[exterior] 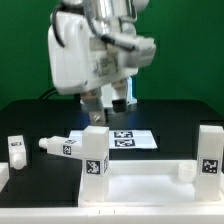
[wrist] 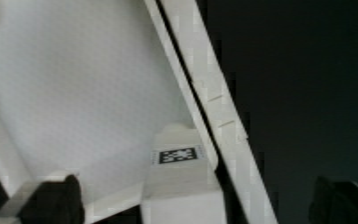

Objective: Assemble desk

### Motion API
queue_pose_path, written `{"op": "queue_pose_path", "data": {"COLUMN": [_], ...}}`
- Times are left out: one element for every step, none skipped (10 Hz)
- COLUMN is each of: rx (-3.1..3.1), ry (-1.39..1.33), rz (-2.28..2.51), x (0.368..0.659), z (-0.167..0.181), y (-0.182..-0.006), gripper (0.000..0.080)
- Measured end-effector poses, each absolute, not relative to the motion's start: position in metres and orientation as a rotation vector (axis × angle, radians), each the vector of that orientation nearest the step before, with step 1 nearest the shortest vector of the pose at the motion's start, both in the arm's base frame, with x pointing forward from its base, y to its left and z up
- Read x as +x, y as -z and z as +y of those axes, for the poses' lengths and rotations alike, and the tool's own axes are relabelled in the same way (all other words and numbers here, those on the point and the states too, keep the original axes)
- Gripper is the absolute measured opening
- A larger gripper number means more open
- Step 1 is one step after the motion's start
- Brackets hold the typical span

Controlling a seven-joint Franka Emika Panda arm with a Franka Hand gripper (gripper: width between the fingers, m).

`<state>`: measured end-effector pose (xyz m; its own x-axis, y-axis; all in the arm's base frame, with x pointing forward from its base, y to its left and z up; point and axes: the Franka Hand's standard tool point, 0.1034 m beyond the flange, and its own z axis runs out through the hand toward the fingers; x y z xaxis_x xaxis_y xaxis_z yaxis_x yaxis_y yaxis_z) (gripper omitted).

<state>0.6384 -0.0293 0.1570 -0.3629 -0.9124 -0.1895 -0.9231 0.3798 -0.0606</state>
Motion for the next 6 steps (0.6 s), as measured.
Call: {"op": "queue_pose_path", "data": {"rx": [-1.649, -1.653, -1.654, -1.655, -1.660, -1.715], "ry": [-0.080, -0.082, -0.082, -0.082, -0.084, -0.089], "rz": [2.444, 2.447, 2.447, 2.447, 2.444, 2.417], "x": [0.638, 0.638, 0.638, 0.638, 0.637, 0.632], "z": [-0.030, -0.030, -0.030, -0.029, -0.027, -0.015], "y": [-0.156, -0.153, -0.153, -0.153, -0.152, -0.151], "gripper": [0.0644, 0.0649, 0.0649, 0.0649, 0.0649, 0.0649]}}
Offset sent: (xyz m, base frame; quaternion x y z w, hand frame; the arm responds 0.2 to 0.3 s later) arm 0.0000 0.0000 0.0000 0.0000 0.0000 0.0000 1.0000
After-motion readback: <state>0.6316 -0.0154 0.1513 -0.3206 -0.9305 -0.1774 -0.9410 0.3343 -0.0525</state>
